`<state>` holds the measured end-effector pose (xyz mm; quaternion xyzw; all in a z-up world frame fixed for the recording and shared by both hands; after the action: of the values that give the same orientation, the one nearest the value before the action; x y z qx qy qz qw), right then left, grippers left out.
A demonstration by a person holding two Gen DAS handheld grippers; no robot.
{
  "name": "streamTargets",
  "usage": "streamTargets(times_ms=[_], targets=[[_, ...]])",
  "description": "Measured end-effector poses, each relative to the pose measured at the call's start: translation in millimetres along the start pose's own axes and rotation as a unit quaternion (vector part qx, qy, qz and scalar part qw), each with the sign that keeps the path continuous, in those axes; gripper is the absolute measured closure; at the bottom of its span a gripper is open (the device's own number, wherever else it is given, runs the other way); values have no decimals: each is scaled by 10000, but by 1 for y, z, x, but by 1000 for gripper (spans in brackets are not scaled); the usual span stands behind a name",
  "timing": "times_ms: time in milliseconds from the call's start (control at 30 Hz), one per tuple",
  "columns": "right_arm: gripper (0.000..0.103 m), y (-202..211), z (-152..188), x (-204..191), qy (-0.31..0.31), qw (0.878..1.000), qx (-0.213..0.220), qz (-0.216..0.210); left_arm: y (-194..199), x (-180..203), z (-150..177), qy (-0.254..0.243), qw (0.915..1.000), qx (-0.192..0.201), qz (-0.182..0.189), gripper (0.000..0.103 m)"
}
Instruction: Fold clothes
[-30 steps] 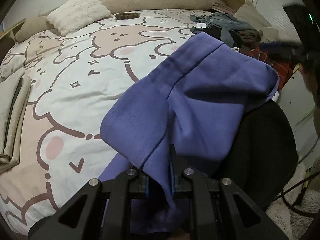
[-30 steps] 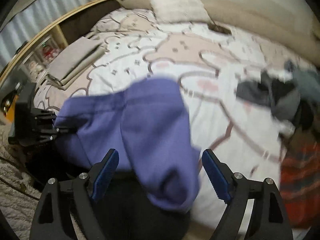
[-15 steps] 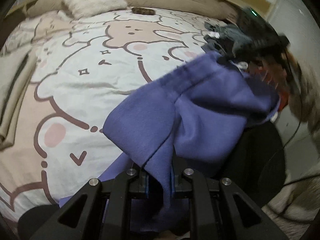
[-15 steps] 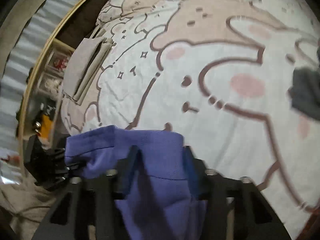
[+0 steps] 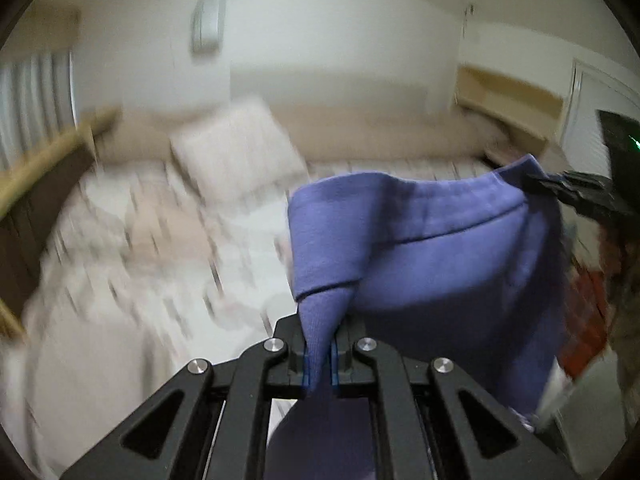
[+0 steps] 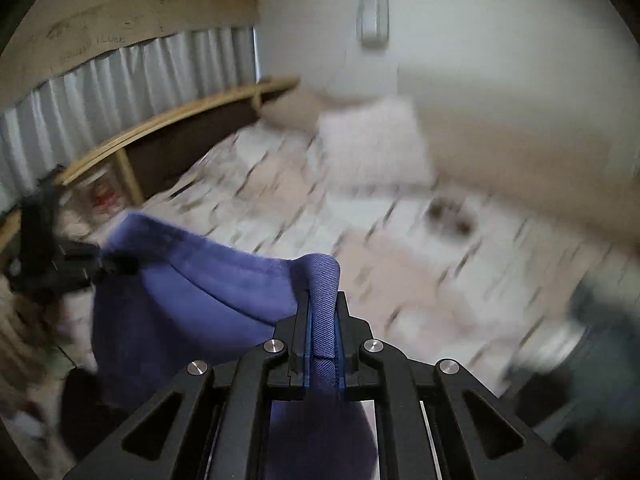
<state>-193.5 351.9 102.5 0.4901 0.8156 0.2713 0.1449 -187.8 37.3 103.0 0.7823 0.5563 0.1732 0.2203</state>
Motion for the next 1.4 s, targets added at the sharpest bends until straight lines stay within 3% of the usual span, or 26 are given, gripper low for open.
streamTargets(times_ms=[67, 167, 267, 333, 433, 500, 633, 733, 767, 800, 833, 867, 1000, 1133, 1167, 1300, 1400], targets=[[94, 20, -42, -6, 395, 9965, 602, 436, 23, -1, -46, -283, 9961, 775, -303, 96], [94, 57, -80, -15, 928, 9804, 1440, 970, 57, 0, -76, -691, 9823, 1669, -502, 96], [94, 76, -76, -27, 1374, 9639, 1889, 1276, 67, 5, -56, -1331, 9690, 1969, -674, 95], [94, 74, -50, -39, 1753, 9534, 1944, 1502, 62, 7, -18, -1867, 9612, 1897, -725, 95], [94, 56, 20, -64, 2419, 9417, 1723, 1582, 47, 7, 62, -2530, 9565, 1330, -576, 95], [94, 34, 81, -84, 2905, 9379, 1273, 1404, 37, 6, 109, -2470, 9661, 651, -368, 93], [94, -17, 210, -116, 3417, 9382, -306, 454, 17, 4, 204, -2312, 9703, -714, 53, 80], [93, -43, 261, -119, 3038, 9410, -1492, -82, 2, 2, 275, -2162, 9602, -1730, 369, 74], [83, -49, 273, -118, 2871, 9398, -1836, -244, -1, 2, 294, -2114, 9556, -2001, 462, 63], [65, -53, 281, -118, 2717, 9386, -2096, -346, 3, 5, 290, -2100, 9568, -1946, 497, 56], [56, -52, 282, -116, 2587, 9401, -2189, -361, 8, 9, 287, -2086, 9580, -1892, 533, 41], [45, -50, 279, -114, 2458, 9431, -2207, -370, 13, 12, 283, -2075, 9593, -1833, 563, 35], [45, -28, 261, -109, 1821, 9634, -1964, -135, 19, 27, 277, -2284, 9587, -1607, 542, 35], [44, -4, 243, -98, 1187, 9801, -1541, 407, -7, 50, 288, -3049, 9355, -1702, 535, 35], [44, -1, 241, -98, 1111, 9809, -1491, 571, -13, 61, 298, -3376, 9236, -1740, 508, 35], [44, -2, 248, -107, 996, 9759, -1515, 1216, -26, 89, 327, -4179, 8907, -1767, 290, 38], [44, -5, 254, -115, 760, 9744, -1588, 1396, -42, 96, 342, -4537, 8740, -1717, -298, 53]])
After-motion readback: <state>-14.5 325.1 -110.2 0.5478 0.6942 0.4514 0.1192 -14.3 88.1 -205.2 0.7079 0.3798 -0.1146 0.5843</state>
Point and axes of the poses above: each gripper's, at about its wrist camera, not at the fingertips, and y roughly against the way its jaws point, x to its right, z to its underside, the point moved 1 cm from there along -y, roughly the way its jaws point
